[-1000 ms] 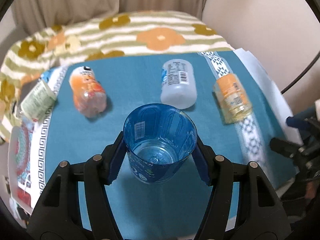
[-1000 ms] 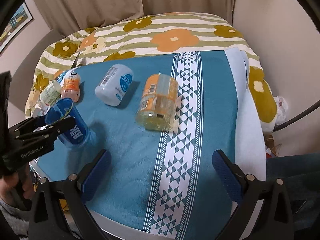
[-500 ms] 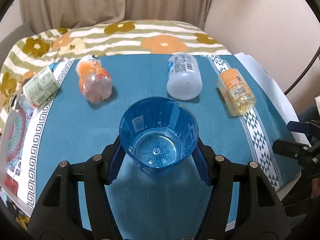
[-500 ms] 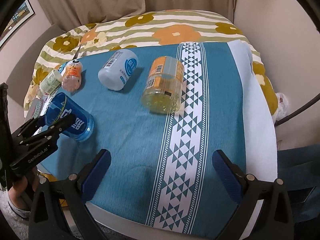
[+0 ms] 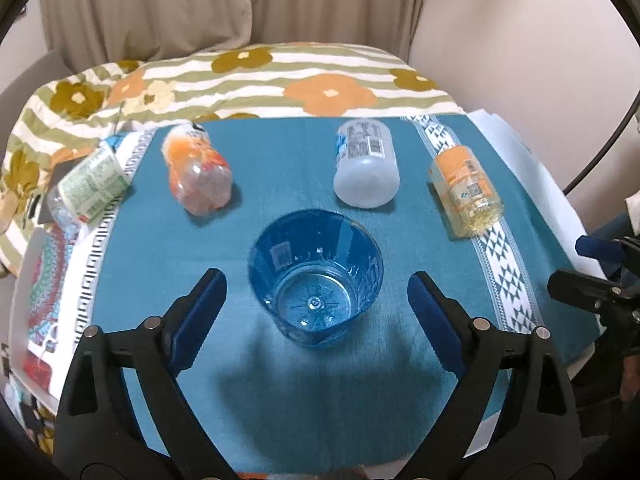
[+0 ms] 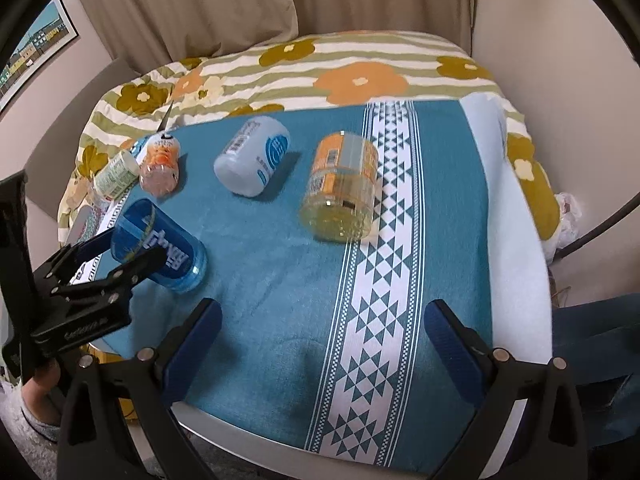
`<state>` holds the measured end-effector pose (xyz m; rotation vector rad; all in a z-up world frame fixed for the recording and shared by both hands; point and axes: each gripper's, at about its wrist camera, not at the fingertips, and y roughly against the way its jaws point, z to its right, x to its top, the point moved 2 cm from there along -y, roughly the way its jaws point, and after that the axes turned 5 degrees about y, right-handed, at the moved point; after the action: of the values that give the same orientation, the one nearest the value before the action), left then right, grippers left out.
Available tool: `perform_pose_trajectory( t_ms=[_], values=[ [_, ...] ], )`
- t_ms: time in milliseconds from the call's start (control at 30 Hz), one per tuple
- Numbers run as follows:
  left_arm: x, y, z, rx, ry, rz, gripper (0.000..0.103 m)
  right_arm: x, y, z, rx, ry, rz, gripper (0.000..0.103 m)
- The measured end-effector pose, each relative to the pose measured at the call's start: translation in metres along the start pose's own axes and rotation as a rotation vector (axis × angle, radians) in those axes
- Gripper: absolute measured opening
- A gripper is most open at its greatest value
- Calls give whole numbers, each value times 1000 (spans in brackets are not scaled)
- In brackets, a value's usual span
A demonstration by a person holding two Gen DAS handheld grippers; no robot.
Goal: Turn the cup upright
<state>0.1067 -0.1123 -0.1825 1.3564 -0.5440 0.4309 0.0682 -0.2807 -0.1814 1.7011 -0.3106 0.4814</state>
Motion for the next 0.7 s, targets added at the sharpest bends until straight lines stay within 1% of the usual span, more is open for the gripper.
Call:
perform_pose_trajectory(
  t_ms=[133,167,200,300,400,467,567,700],
  values=[
    [10,37,-9,0,17,26,98,6,22,-11,-44,5,52,101],
    [13,48,-12,1,29,38,99,8,27,-15,-58,10,62,101],
    [17,58,-15,0,37,46,103,10,34,-20,-74,17,75,101],
    [26,93,-26,1,49,81,103,16,56,-38,-94,31,120,101],
    [32,120,-38,8,52,90,103,21,77,-57,-125,41,148,101],
    [34,134,-46,11,60,84,103,22,89,-67,-142,39,168,101],
    [31,151,-60,35,62,82,103,23,101,-80,-179,30,158,101],
    [23,165,-75,44,58,92,103,20,114,-94,-219,24,175,101]
  ],
)
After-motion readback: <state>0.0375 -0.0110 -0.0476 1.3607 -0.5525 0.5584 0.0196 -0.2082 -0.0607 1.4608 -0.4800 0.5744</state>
